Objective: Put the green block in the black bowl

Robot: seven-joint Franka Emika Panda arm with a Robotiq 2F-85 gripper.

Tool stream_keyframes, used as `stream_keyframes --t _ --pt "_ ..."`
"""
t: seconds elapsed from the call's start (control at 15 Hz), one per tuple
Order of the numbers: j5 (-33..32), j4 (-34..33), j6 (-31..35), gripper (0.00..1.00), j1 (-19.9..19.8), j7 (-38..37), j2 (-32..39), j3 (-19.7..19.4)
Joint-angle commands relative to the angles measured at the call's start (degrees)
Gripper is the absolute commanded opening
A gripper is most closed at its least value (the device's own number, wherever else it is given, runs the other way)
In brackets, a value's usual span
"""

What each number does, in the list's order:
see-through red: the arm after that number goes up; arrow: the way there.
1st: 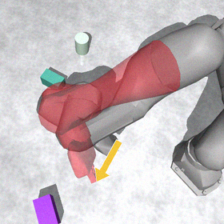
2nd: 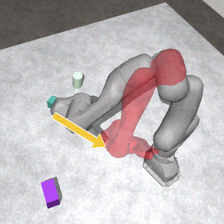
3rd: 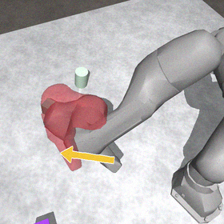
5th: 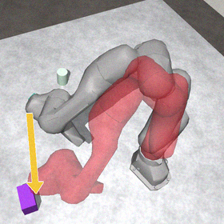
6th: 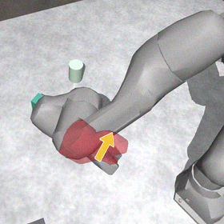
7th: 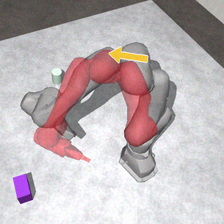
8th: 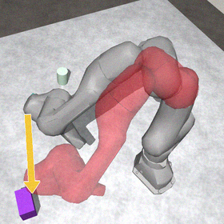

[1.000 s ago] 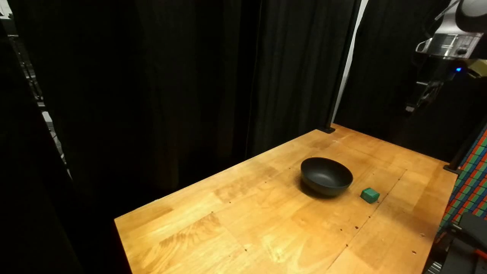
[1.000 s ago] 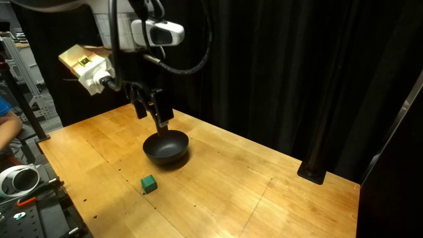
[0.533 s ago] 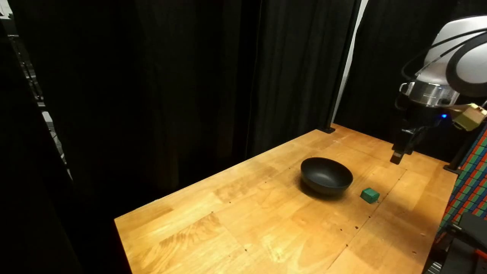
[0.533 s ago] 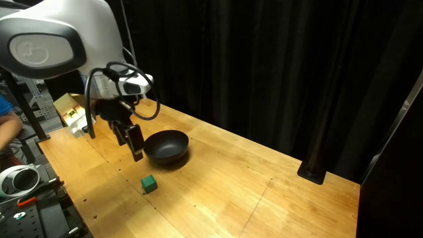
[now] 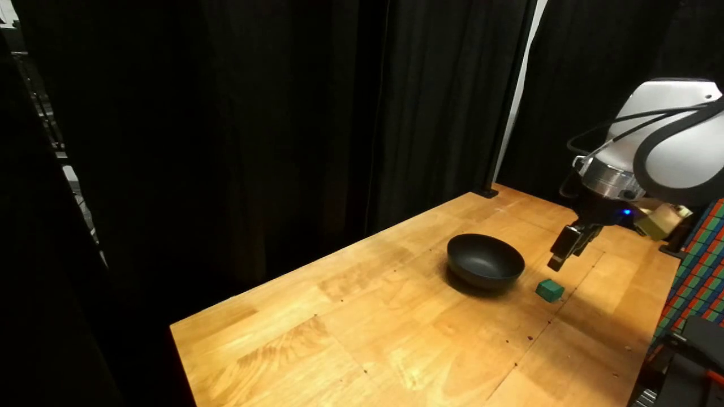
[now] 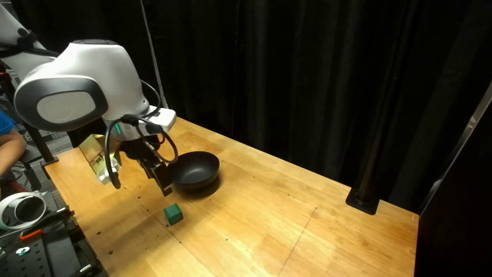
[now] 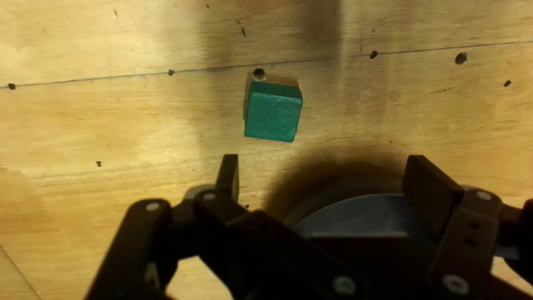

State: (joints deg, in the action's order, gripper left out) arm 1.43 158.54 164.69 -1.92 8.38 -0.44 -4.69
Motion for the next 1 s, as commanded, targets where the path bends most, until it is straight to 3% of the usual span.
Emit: stream_keyframes --t 0.0,0.6,0.93 --pt "-0.6 0.0 7.4 1.0 -0.1 -2.6 6.2 1.2" --pt "-4.0 -0.9 18.0 1.0 2.7 -7.4 16.1 -4.1" --pt "-2.6 -1.6 19.6 0.99 3.2 -7.6 19.0 -4.1"
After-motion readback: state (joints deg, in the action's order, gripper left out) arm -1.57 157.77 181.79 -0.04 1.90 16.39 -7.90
